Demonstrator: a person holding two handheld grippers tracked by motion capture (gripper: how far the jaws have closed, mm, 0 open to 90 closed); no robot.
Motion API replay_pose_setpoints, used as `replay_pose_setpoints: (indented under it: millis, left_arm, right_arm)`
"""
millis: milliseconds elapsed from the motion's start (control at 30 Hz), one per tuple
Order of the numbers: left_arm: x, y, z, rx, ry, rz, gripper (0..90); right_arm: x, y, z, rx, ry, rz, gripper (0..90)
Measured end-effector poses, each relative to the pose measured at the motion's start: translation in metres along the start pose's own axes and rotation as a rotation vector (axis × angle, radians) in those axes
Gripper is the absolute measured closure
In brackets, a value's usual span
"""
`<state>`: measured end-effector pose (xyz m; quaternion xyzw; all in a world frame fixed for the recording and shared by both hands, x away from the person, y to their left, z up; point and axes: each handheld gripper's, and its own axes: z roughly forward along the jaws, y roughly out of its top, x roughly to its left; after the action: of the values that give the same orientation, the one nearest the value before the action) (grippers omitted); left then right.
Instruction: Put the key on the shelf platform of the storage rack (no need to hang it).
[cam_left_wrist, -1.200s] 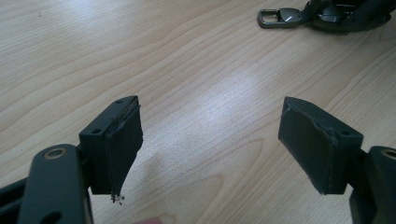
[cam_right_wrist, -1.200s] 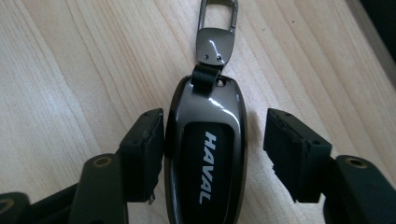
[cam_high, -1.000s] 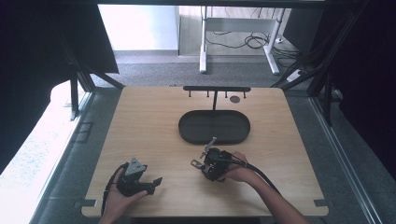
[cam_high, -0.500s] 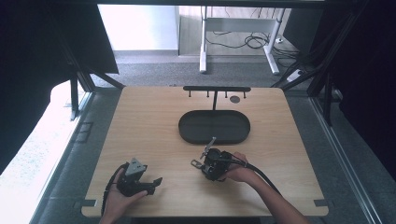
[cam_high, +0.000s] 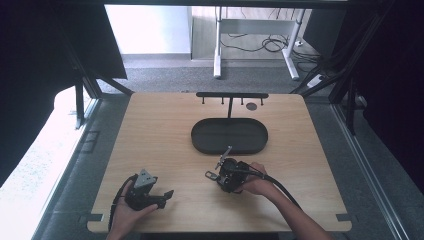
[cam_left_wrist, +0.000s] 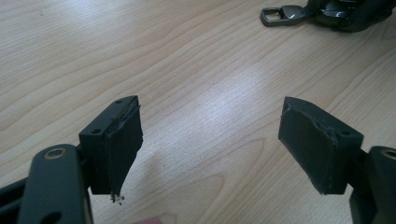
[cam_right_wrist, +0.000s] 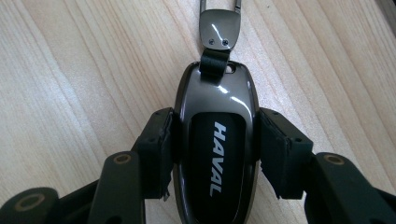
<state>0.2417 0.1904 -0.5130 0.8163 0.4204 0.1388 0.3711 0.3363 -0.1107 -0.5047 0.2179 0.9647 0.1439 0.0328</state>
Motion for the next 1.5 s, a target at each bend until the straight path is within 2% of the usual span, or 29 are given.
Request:
replay_pose_setpoints:
  millis: [500, 767, 900, 1500]
  left_arm:
    - [-0.001, 0.000, 0.002, 0.003, -0.003, 0.002, 21.9]
    - [0.000, 0.000, 0.001, -0.002, -0.001, -0.002, 21.9]
    - [0.000, 0.000, 0.001, 0.000, -0.001, -0.001, 21.9]
    - [0.000, -0.001, 0.004, 0.016, -0.001, 0.007, 21.7]
  right_arm:
    - [-0.003, -0.001, -0.022, -0.066, 0.007, 0.018, 49.5]
    - [-0.004, 0.000, -0.030, -0.080, 0.005, 0.022, 49.5]
    - [-0.005, 0.001, -0.036, -0.104, -0.011, 0.021, 49.5]
    - [-0.007, 0.004, -0.050, -0.125, -0.031, 0.018, 49.5]
